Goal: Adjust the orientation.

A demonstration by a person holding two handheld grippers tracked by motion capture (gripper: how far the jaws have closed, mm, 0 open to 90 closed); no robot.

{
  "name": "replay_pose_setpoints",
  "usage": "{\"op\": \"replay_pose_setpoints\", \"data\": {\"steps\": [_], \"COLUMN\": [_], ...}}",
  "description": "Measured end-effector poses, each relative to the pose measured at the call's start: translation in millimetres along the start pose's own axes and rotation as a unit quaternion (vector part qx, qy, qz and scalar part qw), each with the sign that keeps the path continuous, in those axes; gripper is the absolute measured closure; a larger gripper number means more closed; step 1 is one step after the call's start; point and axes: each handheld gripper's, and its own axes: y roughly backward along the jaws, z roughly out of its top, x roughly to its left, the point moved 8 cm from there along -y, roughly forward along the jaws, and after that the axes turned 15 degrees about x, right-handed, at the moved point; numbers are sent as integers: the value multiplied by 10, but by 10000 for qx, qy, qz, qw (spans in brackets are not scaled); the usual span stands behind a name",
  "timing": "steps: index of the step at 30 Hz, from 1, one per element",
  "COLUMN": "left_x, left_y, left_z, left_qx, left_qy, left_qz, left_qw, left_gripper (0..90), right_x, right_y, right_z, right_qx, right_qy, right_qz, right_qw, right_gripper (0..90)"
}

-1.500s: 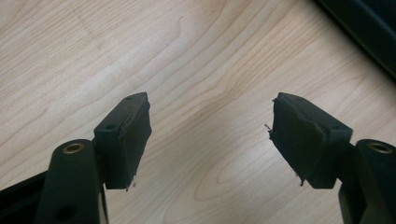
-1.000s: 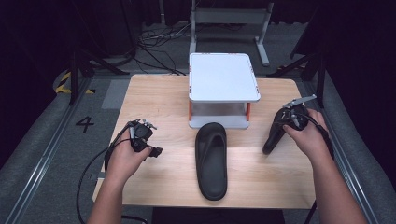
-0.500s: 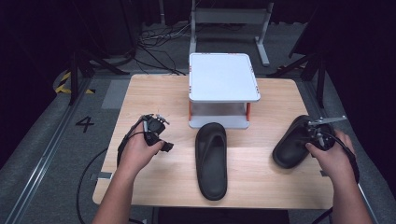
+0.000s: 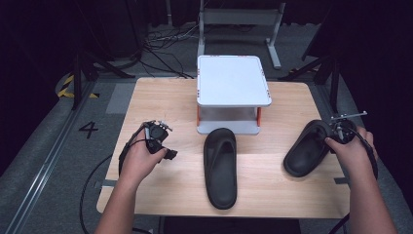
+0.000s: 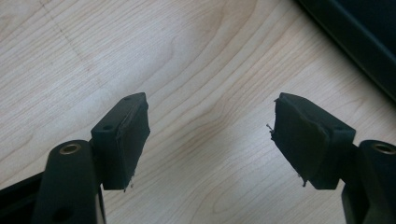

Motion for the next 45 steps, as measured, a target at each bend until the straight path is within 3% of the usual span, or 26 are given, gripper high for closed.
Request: {"op": "replay_pose_setpoints", "data": {"steps": [5, 8, 18, 24, 28, 34, 39, 45], "left_x": [10, -7, -10, -33, -38, -47, -61, -60], "left_y": [-20, -30, -44, -63, -67, -64, -75, -83], "left_z": [-48, -81, -117, -89, -64, -35, -10, -11], "left_qx": [53, 75, 129, 161, 160, 169, 178, 219], "left_qy": [-24, 29, 37, -16, -59, -99, -131, -143], "left_qz": [50, 26, 41, 19, 27, 3, -25, -9], "left_qw": [10000, 10000, 9999, 9999, 9999, 9998, 9998, 9997], "left_gripper": [285, 287, 288, 288, 288, 292, 292, 294], "right_x": [-40, -67, -75, 40, 177, 425, 787, 1276], "right_y": [-158, -207, -165, -55, 57, 214, 330, 407], "right_z": [4, -3, -21, -45, -61, -66, -71, -89], "right_qx": [176, 294, 354, 383, 397, 324, 228, 233], "right_qy": [-117, -197, -673, -899, -901, -663, -286, 167], "right_qz": [2, 23, 82, 183, 254, 296, 604, 1039], "right_qw": [9998, 9994, 9971, 9950, 9948, 9968, 9975, 9942], "right_gripper": [425, 506, 610, 680, 700, 699, 699, 698]}}
